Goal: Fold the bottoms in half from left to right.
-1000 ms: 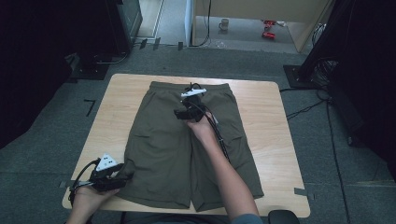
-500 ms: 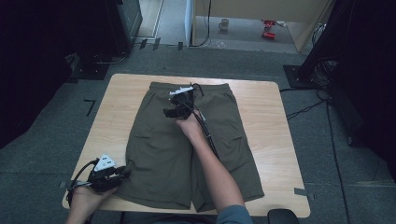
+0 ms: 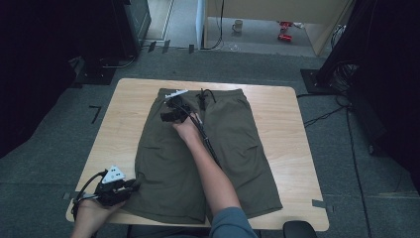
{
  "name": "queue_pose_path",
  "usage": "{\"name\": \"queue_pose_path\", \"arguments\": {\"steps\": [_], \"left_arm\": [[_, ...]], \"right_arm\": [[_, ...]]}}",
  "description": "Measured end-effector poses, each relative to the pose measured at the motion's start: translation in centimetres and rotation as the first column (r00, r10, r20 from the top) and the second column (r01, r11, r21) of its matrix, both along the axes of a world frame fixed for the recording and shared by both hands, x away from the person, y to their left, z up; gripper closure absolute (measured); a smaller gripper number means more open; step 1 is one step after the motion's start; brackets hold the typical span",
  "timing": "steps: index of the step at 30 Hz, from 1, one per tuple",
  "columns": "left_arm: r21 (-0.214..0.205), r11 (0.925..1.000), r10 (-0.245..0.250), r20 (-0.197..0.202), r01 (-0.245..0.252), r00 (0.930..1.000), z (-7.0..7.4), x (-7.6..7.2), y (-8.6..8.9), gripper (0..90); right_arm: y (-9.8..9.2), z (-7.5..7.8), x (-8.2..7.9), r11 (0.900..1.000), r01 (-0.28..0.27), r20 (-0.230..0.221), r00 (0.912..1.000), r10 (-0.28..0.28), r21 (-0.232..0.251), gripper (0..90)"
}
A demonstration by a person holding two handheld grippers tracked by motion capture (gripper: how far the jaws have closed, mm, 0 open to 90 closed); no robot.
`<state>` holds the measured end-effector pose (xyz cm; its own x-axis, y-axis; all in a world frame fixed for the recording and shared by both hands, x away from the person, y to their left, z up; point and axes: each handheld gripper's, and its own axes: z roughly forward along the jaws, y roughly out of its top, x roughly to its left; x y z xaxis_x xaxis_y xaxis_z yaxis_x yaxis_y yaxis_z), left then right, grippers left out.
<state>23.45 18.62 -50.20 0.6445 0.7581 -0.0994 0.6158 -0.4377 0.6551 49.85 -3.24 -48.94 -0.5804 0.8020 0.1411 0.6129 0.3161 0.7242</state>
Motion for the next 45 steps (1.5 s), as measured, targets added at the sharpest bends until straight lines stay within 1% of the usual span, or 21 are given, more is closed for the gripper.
{"name": "queue_pose_path", "arguments": {"steps": [3, 7, 12, 17, 19, 21, 23, 25, 30, 31, 32, 33, 34, 35, 36, 37, 38, 41, 42, 43, 45], "left_arm": [[-0.003, 1.0000, -0.004, -0.005, 0.004, 1.0000, 0.0, 0.0, 0.0, 73.9], [-0.004, 1.0000, -0.006, -0.008, 0.006, 0.9999, 0.0, 0.1, 0.0, 73.8], [-0.006, 1.0000, -0.007, -0.009, 0.007, 0.9999, 0.0, 0.0, 0.0, 72.9], [-0.008, 0.9999, -0.009, -0.010, 0.009, 0.9999, 0.0, 0.1, 0.0, 72.4], [-0.009, 0.9999, -0.009, -0.011, 0.009, 0.9999, 0.0, 0.0, 0.0, 71.9], [-0.008, 0.9999, -0.007, -0.012, 0.007, 0.9999, 0.0, 0.0, 0.0, 71.6], [-0.004, 1.0000, -0.004, -0.011, 0.004, 0.9999, 0.1, 0.0, -0.1, 71.6], [-0.002, 1.0000, -0.003, -0.010, 0.003, 0.9999, 0.1, 0.0, -0.1, 71.6], [0.004, 1.0000, 0.001, -0.007, -0.001, 1.0000, 0.1, 0.0, -0.2, 72.5], [0.008, 1.0000, 0.001, -0.003, -0.001, 1.0000, 0.1, 0.1, -0.2, 73.3], [0.007, 1.0000, 0.001, 0.001, -0.001, 1.0000, 0.0, 0.2, -0.2, 77.1], [0.002, 1.0000, 0.007, 0.000, -0.007, 1.0000, 0.0, 0.4, -0.2, 77.1], [-0.001, 0.9999, 0.015, -0.008, -0.015, 0.9998, 0.0, 0.7, -0.2, 84.1], [-0.006, 0.9998, 0.020, -0.015, -0.021, 0.9997, 0.0, 1.0, -0.1, 85.8], [-0.012, 0.9997, 0.023, -0.020, -0.023, 0.9995, 0.0, 1.2, -0.1, 85.8], [-0.012, 0.9997, 0.023, -0.020, -0.023, 0.9995, 0.0, 1.4, -0.2, 86.8], [-0.009, 0.9997, 0.024, -0.018, -0.024, 0.9995, 0.0, 1.5, -0.3, 87.7], [0.020, 0.9996, 0.022, -0.012, -0.022, 0.9997, 0.2, 1.7, -0.8, 88.4], [0.018, 0.9997, 0.018, -0.009, -0.018, 0.9998, 0.3, 1.7, -1.0, 89.0], [0.007, 0.9999, 0.015, -0.007, -0.015, 0.9999, 0.4, 1.7, -1.1, 89.0], [-0.030, 0.9994, 0.017, 0.009, -0.017, 0.9998, 1.0, 1.6, -1.2, 89.3]], "right_arm": [[0.7, -0.6, 0.6, 0.9999, 0.010, -0.010, 0.9999, -0.010, -0.004, 32.3], [1.6, -1.4, 1.3, 0.9994, 0.029, -0.018, 0.9994, -0.029, 0.019, 30.8], [3.8, -1.8, 1.8, 0.9997, 0.016, -0.010, 0.9998, -0.016, -0.017, 28.5], [5.2, -2.0, 2.1, 0.9993, 0.006, -0.009, 0.9999, -0.007, -0.036, 30.4], [5.9, -2.1, 2.0, 0.9980, 0.005, -0.008, 1.0000, -0.006, -0.063, 26.2], [6.4, -2.2, 1.9, 0.9951, 0.001, 0.009, 1.0000, 0.000, -0.099, 22.6], [6.8, -2.3, 1.7, 0.9915, -0.003, 0.029, 0.9995, 0.007, -0.130, 22.8], [6.7, -2.4, 1.6, 0.9926, 0.009, 0.034, 0.9994, -0.005, -0.121, 24.7], [6.4, -2.3, 1.5, 0.9929, 0.028, 0.046, 0.9987, -0.023, -0.116, 35.1], [6.4, -2.3, 1.5, 0.9932, 0.028, 0.050, 0.9985, -0.023, -0.113, 40.1], [6.2, -2.3, 1.2, 0.9940, 0.024, 0.062, 0.9979, -0.018, -0.107, 50.9], [6.2, -2.3, 1.2, 0.9940, 0.024, 0.062, 0.9979, -0.018, -0.107, 50.9], [6.1, -2.4, 1.0, 0.9944, 0.039, 0.073, 0.9968, -0.032, -0.098, 58.5], [5.9, -2.4, 1.0, 0.9945, 0.045, 0.077, 0.9963, -0.038, -0.095, 63.4], [5.9, -2.4, 1.0, 0.9945, 0.045, 0.077, 0.9963, -0.038, -0.095, 63.4], [5.8, -2.3, 1.0, 0.9940, 0.054, 0.075, 0.9961, -0.047, -0.095, 67.3], [5.5, -2.4, 1.0, 0.9936, 0.060, 0.082, 0.9953, -0.052, -0.096, 75.9], [5.3, -2.4, 1.0, 0.9934, 0.060, 0.085, 0.9950, -0.052, -0.098, 81.6], [5.2, -2.1, 1.1, 0.9929, 0.060, 0.057, 0.9969, -0.054, -0.103, 85.2], [5.2, -2.1, 1.1, 0.9929, 0.060, 0.057, 0.9969, -0.054, -0.103, 85.2], [4.9, -1.5, 1.4, 0.9915, 0.042, 0.026, 0.9989, -0.039, -0.123, 86.2]]}}
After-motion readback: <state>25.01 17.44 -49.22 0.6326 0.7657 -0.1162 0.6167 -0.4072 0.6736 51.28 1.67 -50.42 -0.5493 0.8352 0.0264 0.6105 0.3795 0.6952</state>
